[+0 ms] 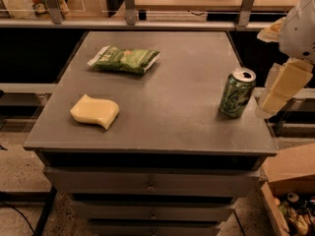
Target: Move green can near green jalapeno chip bag
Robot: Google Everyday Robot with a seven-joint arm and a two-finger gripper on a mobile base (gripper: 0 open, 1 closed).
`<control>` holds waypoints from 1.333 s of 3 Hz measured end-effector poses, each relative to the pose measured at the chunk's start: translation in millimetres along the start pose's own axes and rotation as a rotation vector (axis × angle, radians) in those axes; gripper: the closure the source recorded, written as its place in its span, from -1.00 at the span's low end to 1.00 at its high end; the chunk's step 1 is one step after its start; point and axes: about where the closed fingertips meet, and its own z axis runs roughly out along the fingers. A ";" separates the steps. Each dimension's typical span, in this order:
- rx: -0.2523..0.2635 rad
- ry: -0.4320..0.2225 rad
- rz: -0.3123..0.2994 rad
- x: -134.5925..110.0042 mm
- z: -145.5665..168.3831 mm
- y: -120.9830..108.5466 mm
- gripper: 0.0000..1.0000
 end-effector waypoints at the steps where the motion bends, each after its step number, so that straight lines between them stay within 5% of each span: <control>1: -0.009 -0.036 0.023 -0.9 21.8 -15.2 -1.00; 3: -0.039 -0.069 0.068 1.3 57.5 -40.1 -1.00; 4: -0.055 -0.077 0.072 0.6 73.5 -46.9 -0.67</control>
Offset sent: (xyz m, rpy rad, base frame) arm 0.0658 0.0009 -0.0434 0.1056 0.0326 -0.0408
